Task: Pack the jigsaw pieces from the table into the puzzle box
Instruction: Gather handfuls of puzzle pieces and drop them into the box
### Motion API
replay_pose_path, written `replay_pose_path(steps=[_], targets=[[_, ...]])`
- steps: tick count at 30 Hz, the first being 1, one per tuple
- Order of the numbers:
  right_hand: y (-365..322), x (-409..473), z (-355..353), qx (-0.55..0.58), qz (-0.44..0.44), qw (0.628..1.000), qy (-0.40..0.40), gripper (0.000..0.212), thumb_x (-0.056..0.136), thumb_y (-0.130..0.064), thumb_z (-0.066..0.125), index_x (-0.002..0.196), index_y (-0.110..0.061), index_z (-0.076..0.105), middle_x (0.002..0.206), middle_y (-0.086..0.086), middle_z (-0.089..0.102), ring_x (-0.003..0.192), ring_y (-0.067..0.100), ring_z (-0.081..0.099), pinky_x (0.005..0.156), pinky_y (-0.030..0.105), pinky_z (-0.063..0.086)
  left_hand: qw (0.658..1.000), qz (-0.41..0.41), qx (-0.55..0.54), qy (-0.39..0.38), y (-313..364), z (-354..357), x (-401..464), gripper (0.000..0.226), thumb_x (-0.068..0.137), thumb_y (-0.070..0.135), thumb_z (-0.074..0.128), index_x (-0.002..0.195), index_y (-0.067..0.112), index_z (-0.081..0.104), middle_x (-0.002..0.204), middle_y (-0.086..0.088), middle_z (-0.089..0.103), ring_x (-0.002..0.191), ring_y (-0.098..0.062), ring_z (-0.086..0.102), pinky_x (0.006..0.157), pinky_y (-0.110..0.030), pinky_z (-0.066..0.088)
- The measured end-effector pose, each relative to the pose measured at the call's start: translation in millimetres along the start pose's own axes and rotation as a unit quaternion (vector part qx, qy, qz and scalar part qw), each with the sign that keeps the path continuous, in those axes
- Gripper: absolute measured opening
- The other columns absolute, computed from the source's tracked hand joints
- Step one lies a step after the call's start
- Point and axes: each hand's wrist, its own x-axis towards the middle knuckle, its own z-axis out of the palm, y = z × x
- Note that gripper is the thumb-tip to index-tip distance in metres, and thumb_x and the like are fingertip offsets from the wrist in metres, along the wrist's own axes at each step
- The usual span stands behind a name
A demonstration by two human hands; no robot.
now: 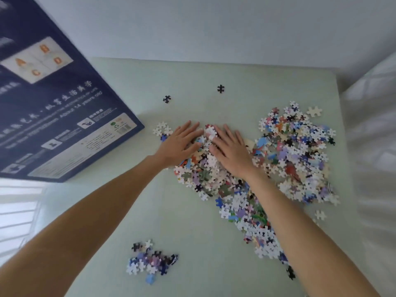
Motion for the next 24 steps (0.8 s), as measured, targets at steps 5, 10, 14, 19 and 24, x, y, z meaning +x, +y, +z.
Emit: replay_pose_path(steps=[5,10,14,19,24], targets=[[-46,-72,25,0.057,-0.042,0.997,-0.041,0.068,0.088,-0.059,0.008,0.137,-0.026,0.041,0.155,-0.005,-0.001,0.143,0.018,-0.008,0.115,0.039,-0.01,0.998,-0.036,-0.046,-0.026,33,14,-77,0.055,0.094,0.058,0.022,0.142,0.033,0.034,0.152,0.009,0.026,0.142,-0.007,0.012,0.116,-0.035,0.017],[-47,-78,-6,0.163,-0.051,0.985,-0.018,0.033,0.095,-0.034,0.045,0.116,-0.015,0.063,0.139,0.001,0.047,0.13,0.019,0.04,0.109,0.041,0.03,0.996,-0.038,-0.06,0.051,42,-8,-108,0.045,0.095,0.056,0.029,0.133,0.038,0.044,0.117,0.01,0.064,0.095,-0.008,0.062,0.091,-0.033,0.047],[-22,-28,-40,0.153,-0.019,0.986,0.067,0.03,0.095,-0.022,0.049,0.122,-0.012,0.058,0.135,0.004,0.051,0.125,0.019,0.047,0.108,0.039,0.033,0.983,-0.053,-0.02,0.175,11,-33,-69,0.038,0.098,0.035,0.041,0.134,0.026,0.046,0.134,0.002,0.052,0.125,-0.015,0.045,0.104,-0.037,0.037],[17,49,-52,0.038,0.044,0.996,0.067,0.053,0.097,-0.027,0.044,0.144,-0.009,0.027,0.155,0.008,0.015,0.143,0.021,0.01,0.115,0.035,0.011,0.978,-0.112,0.13,0.117,-25,-29,-11,0.061,0.096,0.049,0.033,0.148,0.021,0.016,0.157,-0.009,0.007,0.145,-0.023,0.0,0.118,-0.038,0.008],[33,111,-49,0.051,0.099,0.992,0.053,0.062,0.096,-0.03,0.044,0.147,-0.008,0.016,0.156,0.011,0.001,0.144,0.026,0.001,0.115,0.036,0.003,0.976,-0.166,0.101,0.095,-46,-26,16,0.07,0.096,0.053,0.024,0.149,0.015,0.0,0.157,-0.008,-0.008,0.144,-0.019,-0.011,0.116,-0.033,-0.003]])
